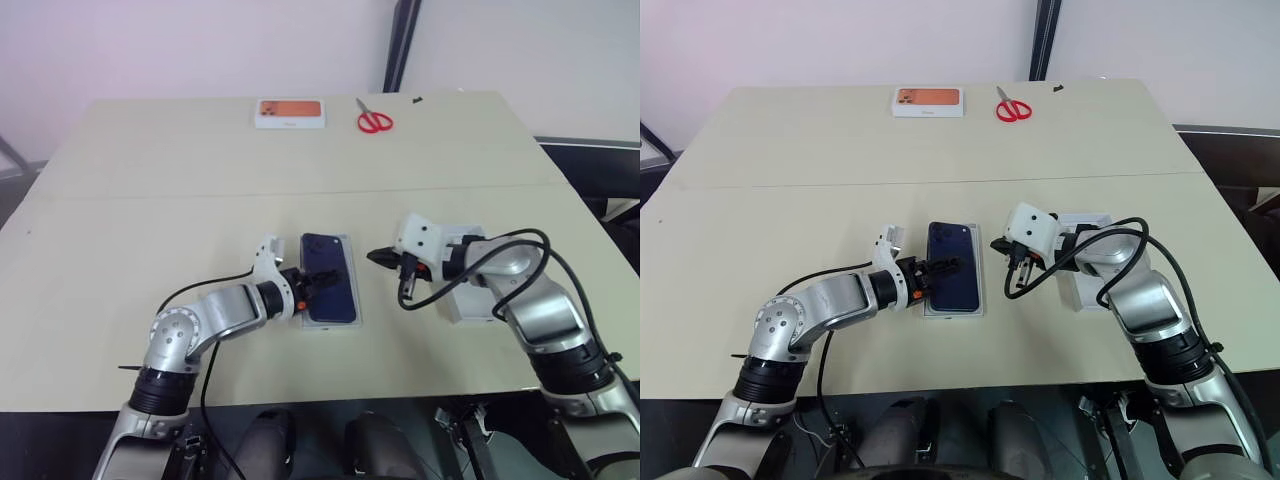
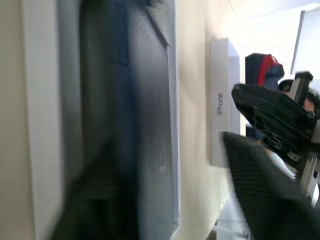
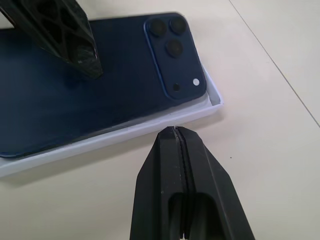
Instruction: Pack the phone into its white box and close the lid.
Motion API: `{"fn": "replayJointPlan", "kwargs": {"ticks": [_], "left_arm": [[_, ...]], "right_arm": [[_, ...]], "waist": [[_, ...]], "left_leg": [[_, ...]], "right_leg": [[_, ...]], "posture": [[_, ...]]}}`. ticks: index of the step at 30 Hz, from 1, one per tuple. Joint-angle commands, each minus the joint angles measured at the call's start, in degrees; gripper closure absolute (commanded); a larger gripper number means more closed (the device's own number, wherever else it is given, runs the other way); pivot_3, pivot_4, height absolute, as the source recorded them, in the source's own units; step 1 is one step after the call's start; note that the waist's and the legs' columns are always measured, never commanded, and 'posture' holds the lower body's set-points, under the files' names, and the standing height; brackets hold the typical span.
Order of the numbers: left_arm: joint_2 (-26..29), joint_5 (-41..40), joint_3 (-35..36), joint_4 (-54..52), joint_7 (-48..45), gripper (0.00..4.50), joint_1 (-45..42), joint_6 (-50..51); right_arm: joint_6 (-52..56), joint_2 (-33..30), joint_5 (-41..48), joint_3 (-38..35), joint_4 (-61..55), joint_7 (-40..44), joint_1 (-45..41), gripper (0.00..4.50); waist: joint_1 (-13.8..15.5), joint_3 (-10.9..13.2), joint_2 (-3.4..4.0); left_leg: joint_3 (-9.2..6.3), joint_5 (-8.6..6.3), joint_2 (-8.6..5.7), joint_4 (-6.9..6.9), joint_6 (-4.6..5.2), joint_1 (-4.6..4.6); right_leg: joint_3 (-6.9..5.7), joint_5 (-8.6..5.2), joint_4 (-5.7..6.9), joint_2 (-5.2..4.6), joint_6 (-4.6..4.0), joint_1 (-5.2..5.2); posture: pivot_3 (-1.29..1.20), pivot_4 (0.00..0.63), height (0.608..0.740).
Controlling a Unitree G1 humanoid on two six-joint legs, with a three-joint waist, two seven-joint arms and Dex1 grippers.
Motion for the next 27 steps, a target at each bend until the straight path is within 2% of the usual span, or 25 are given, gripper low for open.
{"fn": "replayJointPlan", "kwargs": {"ticks": [1, 4, 11, 15, 18, 22, 25, 27], "left_arm": [[2.79, -1.77, 0.41, -1.7, -0.73, 0.1, -0.14, 1.85], [7.45, -3.13, 1.13, -2.41, -1.79, 0.1, 0.01, 3.87], [24.72, -4.45, 5.14, -5.37, -11.08, 0.1, 1.42, 10.11], [29.34, -2.54, 6.85, -6.22, -17.18, 0.1, 2.97, 10.91], [30.53, -1.62, 8.74, -6.18, -21.04, 0.1, 4.54, 10.43], [34.3, 7.9, 12.03, -6.64, -29.48, 0.1, 7.03, 10.71], [40.26, 24.92, 14.56, -8.48, -41.04, 0.1, 10.09, 4.9], [42.86, 38.36, 14.33, -11.21, -48.43, 0.1, 11.9, -4.26]], "right_arm": [[-0.99, -0.86, 0.7, -0.35, -0.73, -0.31, -0.18, 4.5], [-1.08, -0.91, 0.8, -0.26, -0.71, -0.32, -0.22, 4.5], [-1.69, -1.16, 0.83, -0.23, 0.21, -0.24, -0.34, 4.5], [-2.41, -1.08, 0.66, 0.16, 1.12, -0.29, -0.45, 4.5], [-2.67, -1.02, 0.72, 0.35, 1.39, -0.39, -0.59, 4.5], [-2.8, -1.11, 0.75, 0.39, 1.4, -0.42, -0.57, 4.5], [-3.23, -2.19, -0.51, 0.73, 1.73, -0.56, -0.44, 4.5], [-3.44, -2.98, -1.28, 1.25, 1.83, -0.54, -0.51, 4.5]], "waist": [[-0.03, 0.0, 0.0], [-0.27, 0.0, 0.01], [-0.24, 0.0, 0.06], [0.25, 0.03, 0.09], [0.08, 0.03, 0.09], [-0.21, 0.05, 0.11], [-0.29, 0.1, 0.18], [-0.19, 0.19, 0.32]], "left_leg": [[0.0, 0.0, 0.0, 0.0, 0.0, 0.01], [0.0, 0.0, 0.01, -0.02, 0.0, 0.02], [0.0, 0.0, 0.07, -0.07, 0.0, 0.04], [0.0, -0.01, 0.06, -0.05, 0.01, 0.02], [0.01, -0.02, 0.05, -0.04, 0.03, 0.02], [0.01, -0.02, 0.06, -0.1, 0.03, 0.01], [0.02, -0.02, 0.06, -0.14, 0.03, 0.01], [0.06, -0.02, 0.06, -0.18, 0.03, 0.01]], "right_leg": [[0.0, 0.0, 0.0, 0.0, 0.0, 0.01], [0.01, 0.0, 0.01, 0.01, 0.0, -0.01], [0.03, -0.01, 0.01, 0.07, -0.02, -0.02], [0.01, -0.01, -0.04, 0.03, -0.02, 0.0], [0.01, -0.01, -0.09, 0.02, -0.02, 0.03], [0.01, -0.02, -0.08, 0.02, -0.03, -0.02], [0.02, -0.02, -0.08, 0.03, -0.04, -0.04], [0.03, -0.03, -0.14, 0.03, -0.05, -0.04]], "posture": [[0.0, 0.15, 0.74], [0.0, 0.15, 0.74], [0.0, 0.15, 0.74], [0.0, 0.15, 0.74], [0.0, 0.15, 0.74], [0.0, 0.15, 0.74], [0.0, 0.15, 0.74], [0.0, 0.15, 0.74]]}}
